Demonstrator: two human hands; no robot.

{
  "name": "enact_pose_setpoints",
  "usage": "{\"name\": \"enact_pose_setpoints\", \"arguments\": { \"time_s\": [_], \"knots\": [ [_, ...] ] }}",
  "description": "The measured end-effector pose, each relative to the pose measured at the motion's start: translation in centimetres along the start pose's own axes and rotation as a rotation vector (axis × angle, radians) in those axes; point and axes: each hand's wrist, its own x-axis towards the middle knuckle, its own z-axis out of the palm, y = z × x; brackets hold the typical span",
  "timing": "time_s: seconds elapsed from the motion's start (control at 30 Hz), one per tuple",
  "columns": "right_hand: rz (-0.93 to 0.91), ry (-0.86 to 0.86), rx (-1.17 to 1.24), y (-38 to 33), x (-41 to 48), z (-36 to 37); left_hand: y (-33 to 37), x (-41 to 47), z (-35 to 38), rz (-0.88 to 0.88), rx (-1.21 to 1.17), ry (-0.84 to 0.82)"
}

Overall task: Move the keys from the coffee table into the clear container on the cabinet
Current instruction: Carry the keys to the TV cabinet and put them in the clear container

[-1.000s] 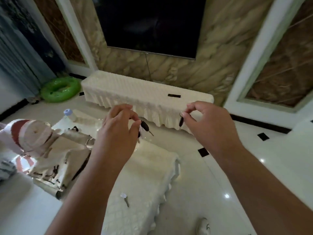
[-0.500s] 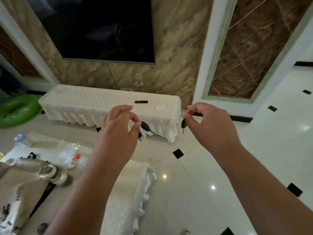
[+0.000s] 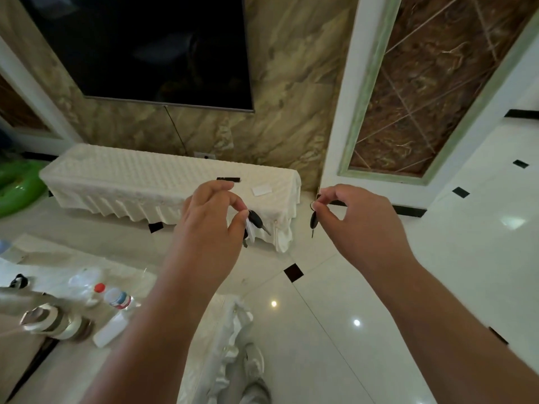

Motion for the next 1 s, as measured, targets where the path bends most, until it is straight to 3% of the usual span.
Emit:
{"name": "enact_pose_setpoints", "arguments": {
  "time_s": [0.63, 0.83, 1.0],
  "knots": [
    [-0.018, 0.013, -0.084, -4.6, 21.8, 9.9, -10.5, 22.3, 2.9, -0.036, 0.0, -0.033],
    [-0.043, -0.084, -0.069, -7.0, 26.8, 13.9, -14.0, 25.3, 1.5, -0.091, 0.024, 0.012],
    [-0.168, -0.193, -0.023, -8.9, 31.9, 17.8, -16.4, 27.9, 0.9, -0.195, 0.106, 0.087]
  ]
}}
